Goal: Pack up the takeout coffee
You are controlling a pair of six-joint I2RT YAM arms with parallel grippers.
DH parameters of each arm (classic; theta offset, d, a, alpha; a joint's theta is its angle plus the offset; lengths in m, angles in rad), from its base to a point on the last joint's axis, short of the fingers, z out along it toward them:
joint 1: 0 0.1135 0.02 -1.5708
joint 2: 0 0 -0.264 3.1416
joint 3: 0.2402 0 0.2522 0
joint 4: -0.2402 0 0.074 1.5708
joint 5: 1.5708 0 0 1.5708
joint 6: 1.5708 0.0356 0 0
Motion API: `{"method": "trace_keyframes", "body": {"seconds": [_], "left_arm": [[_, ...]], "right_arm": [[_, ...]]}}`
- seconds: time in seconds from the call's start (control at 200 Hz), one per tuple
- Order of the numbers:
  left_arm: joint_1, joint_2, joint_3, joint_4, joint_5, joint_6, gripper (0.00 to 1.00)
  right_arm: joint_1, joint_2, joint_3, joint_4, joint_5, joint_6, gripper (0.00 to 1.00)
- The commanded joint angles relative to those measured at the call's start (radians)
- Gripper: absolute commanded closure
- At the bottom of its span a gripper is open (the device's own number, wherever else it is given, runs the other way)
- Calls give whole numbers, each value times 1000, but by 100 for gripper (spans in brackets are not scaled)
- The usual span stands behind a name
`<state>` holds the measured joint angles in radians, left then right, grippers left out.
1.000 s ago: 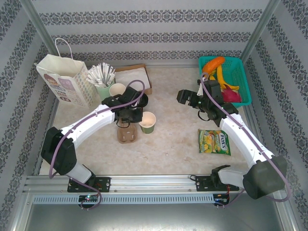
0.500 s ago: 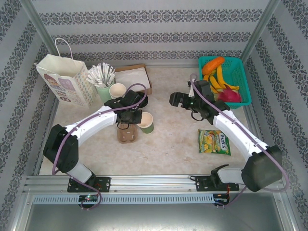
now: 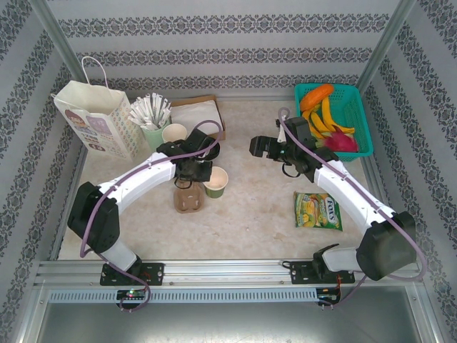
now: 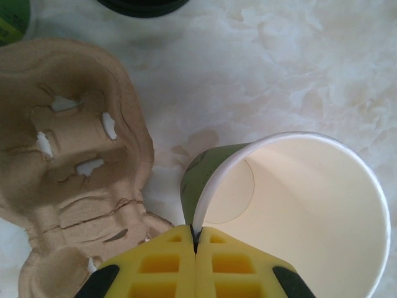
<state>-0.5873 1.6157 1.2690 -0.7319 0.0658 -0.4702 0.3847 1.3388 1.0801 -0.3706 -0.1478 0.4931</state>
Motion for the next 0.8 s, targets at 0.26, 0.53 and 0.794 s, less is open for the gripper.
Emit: {"method": "trace_keyframes", "body": {"seconds": [0.26,0.53,0.794], "left_arm": [[-3,-10,21,-65,95,63,91],[-2,-32,30,-74,132,83,74],[4,-129,-8,-37,117,59,23]], "right_arm": [[40,71,77,-8,-27,-67,2],[64,203,155,15,-87,-88,2],[68,408,274,56,-205,-135,12]]}}
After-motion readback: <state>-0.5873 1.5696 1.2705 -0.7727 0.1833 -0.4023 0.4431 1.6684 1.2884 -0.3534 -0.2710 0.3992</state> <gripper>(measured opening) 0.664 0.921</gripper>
